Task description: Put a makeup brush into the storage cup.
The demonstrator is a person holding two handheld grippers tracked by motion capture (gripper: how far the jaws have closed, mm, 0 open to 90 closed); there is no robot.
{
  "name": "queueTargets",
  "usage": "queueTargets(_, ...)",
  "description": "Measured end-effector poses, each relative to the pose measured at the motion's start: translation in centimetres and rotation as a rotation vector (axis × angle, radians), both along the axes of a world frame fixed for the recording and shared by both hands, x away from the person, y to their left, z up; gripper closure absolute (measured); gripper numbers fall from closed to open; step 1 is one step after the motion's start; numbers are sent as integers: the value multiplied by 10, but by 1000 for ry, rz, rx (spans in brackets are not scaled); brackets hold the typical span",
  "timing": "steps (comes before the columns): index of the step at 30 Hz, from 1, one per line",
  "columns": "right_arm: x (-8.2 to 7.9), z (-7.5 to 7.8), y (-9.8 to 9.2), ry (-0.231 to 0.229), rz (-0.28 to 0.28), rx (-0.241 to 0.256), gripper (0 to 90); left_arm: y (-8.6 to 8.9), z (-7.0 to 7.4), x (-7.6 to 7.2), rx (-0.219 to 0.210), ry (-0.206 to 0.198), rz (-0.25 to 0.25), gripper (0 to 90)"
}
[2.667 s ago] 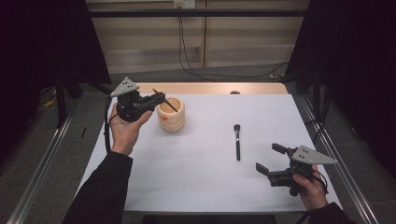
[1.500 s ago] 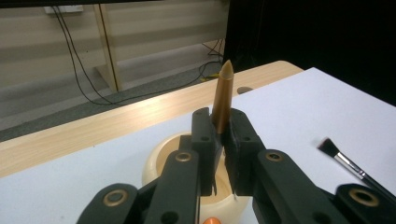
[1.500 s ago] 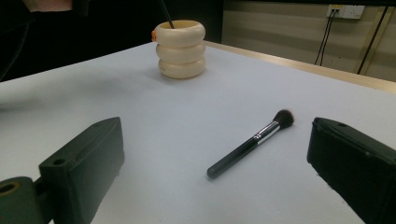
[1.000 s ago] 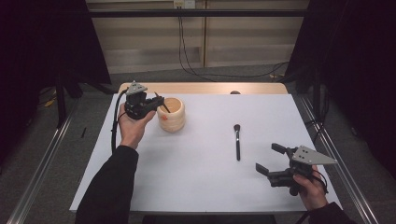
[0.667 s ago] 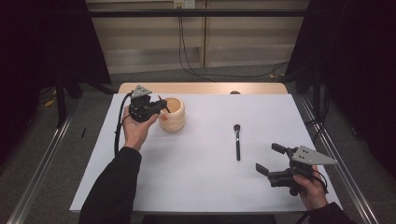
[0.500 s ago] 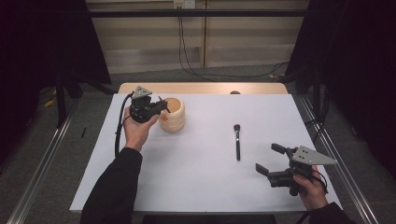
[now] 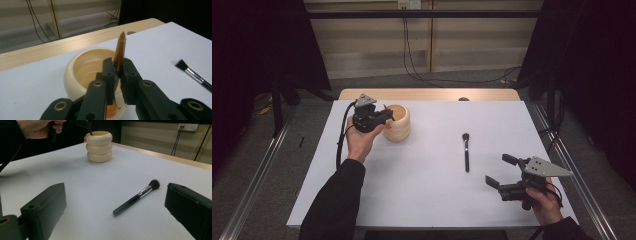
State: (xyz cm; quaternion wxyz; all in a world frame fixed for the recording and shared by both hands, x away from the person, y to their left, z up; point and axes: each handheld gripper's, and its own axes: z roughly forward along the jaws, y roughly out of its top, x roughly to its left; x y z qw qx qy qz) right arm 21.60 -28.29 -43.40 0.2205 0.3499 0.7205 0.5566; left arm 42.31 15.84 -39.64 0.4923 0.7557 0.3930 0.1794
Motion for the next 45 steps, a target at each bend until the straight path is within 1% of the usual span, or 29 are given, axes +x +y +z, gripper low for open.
queueTargets(1,0,0,0,1,-7,3,38,0,0,0,-3,-2,-3,812)
queueTargets(2,0,0,0,3,-2,2,38,0,0,-1,4,-4,8,781)
queueTargets(3,0,0,0,2,-4,2,38,0,0,0,-4,-13,3,740)
queueTargets(5,0,0,0,5,2,2,38,0,1,-1,-8,-27,8,689)
queueTargets(7,0,0,0,5,2,2,37,0,2,-1,-13,-34,22,593)
queueTargets(8,0,0,0,5,2,2,37,0,2,-1,-8,-37,31,546)
queueTargets(9,0,0,0,7,2,4,37,0,2,-1,-15,-37,26,502)
queueTargets(11,0,0,0,6,2,3,37,-1,2,-1,-12,-41,37,404)
queueTargets(16,0,0,0,3,1,4,37,0,2,-1,-32,-49,23,217)
queueTargets(18,0,0,0,3,-1,4,36,0,3,-2,-37,-53,19,152)
queueTargets(21,0,0,0,4,2,3,37,1,4,-3,-60,-65,10,81)
queueTargets(23,0,0,0,4,3,2,36,2,5,-3,-74,-74,4,66)
queueTargets(25,0,0,0,4,4,4,35,2,6,-4,-72,-69,11,30)
queueTargets(26,0,0,0,2,2,5,35,3,6,-5,-85,-74,6,29)
queueTargets(28,0,0,0,3,1,4,35,5,7,-6,-94,-70,1,23)
queueTargets(32,0,0,0,4,-3,6,35,8,9,-10,-89,-98,-6,23)
queueTargets(33,0,0,0,4,-2,6,35,9,10,-11,-93,-94,-6,23)
queueTargets(35,0,0,0,4,-3,6,35,10,11,-13,-107,-102,-7,23)
queueTargets(37,0,0,0,7,-4,8,35,9,13,-16,-94,-106,-9,23)
queueTargets(38,0,0,0,5,-4,6,35,10,13,-17,-88,-111,-18,23)
queueTargets(39,0,0,0,4,-6,4,35,10,14,-19,-67,-107,5,19)
queueTargets(41,0,0,-1,5,-7,3,35,11,14,-21,-69,-107,31,17)
queueTargets(42,0,0,-1,5,-9,4,35,12,14,-22,-75,-102,30,17)
queueTargets(44,0,0,-1,5,-6,2,35,14,14,-26,-68,-103,38,17)
queueTargets(45,0,0,-1,5,-10,5,35,15,14,-27,-72,-105,34,17)
